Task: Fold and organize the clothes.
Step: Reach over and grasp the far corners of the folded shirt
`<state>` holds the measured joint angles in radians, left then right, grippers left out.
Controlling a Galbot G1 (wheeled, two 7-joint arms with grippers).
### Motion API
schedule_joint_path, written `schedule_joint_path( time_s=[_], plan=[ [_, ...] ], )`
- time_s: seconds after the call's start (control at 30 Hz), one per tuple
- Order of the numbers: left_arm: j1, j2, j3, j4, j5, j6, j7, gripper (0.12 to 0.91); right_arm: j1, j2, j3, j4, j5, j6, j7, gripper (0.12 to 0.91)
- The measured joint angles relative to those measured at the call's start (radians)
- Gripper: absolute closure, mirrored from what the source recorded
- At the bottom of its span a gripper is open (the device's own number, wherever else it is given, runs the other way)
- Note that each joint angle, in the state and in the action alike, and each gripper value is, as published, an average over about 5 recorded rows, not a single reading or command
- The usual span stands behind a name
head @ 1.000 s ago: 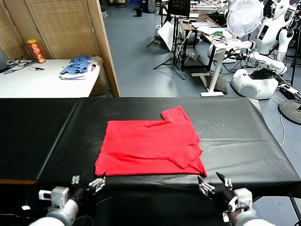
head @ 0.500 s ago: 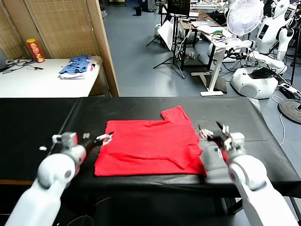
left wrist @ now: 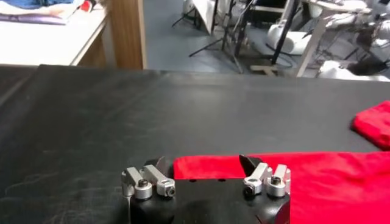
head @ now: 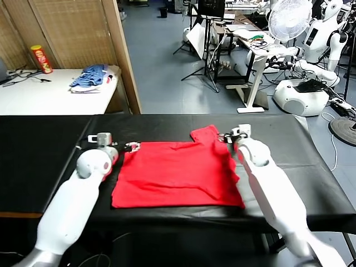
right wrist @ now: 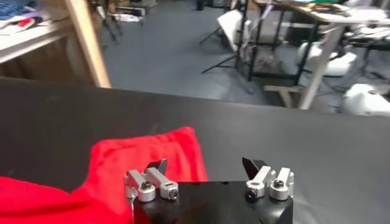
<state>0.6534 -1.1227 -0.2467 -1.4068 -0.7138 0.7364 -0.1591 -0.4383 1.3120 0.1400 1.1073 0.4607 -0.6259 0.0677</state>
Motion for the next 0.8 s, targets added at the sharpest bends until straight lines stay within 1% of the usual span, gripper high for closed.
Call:
schedule_joint_path(
  time_s=[0.07, 0.13, 0.27, 0.3, 0.4, 0.43, 0.47, 0.5, 0.53, 0.57, 0.7, 0.8],
  plan=[
    [-0.006, -0.003, 0.002, 0.016, 0.001, 0.0, 0.004, 0.286, 0.001, 0.007, 0.004, -0.02, 0.001, 0.0, -0.008, 0.269],
    [-0.007, -0.005, 0.003, 0.025, 0.005, 0.0, 0.009, 0.366, 0.001, 0.013, 0.01, -0.033, 0.002, 0.002, -0.014, 0.331],
    [-0.001, -0.008, 0.002, 0.033, 0.019, -0.003, 0.025, 0.575, -0.002, 0.019, 0.021, -0.052, 0.002, 0.01, -0.02, 0.532],
    [0.0, -0.009, 0.001, 0.034, 0.023, -0.003, 0.029, 0.642, -0.004, 0.02, 0.023, -0.054, 0.002, 0.013, -0.022, 0.582],
    [-0.001, -0.014, 0.001, 0.043, 0.037, -0.003, 0.035, 0.803, -0.011, 0.025, 0.03, -0.054, 0.004, 0.031, -0.03, 0.731],
    [-0.001, -0.017, 0.001, 0.046, 0.04, -0.003, 0.035, 0.846, -0.014, 0.027, 0.033, -0.052, 0.006, 0.04, -0.033, 0.793],
    [-0.002, -0.019, 0.0, 0.048, 0.042, -0.003, 0.035, 0.871, -0.018, 0.027, 0.036, -0.049, 0.011, 0.053, -0.036, 0.838],
    [-0.003, -0.022, 0.0, 0.049, 0.044, -0.003, 0.035, 0.896, -0.022, 0.027, 0.039, -0.045, 0.017, 0.066, -0.041, 0.866],
    [-0.004, -0.024, -0.001, 0.049, 0.046, -0.003, 0.036, 0.904, -0.027, 0.026, 0.042, -0.04, 0.026, 0.081, -0.047, 0.893],
    [-0.004, -0.026, -0.001, 0.049, 0.048, -0.002, 0.036, 0.903, -0.033, 0.023, 0.046, -0.032, 0.038, 0.097, -0.053, 0.905],
    [0.004, -0.024, -0.009, 0.036, 0.064, -0.001, 0.035, 0.902, -0.063, 0.0, 0.062, 0.031, 0.082, 0.14, -0.075, 0.903],
    [0.019, -0.014, -0.02, 0.008, 0.068, 0.001, 0.031, 0.902, -0.098, -0.03, 0.074, 0.106, 0.107, 0.145, -0.08, 0.903]
  ],
)
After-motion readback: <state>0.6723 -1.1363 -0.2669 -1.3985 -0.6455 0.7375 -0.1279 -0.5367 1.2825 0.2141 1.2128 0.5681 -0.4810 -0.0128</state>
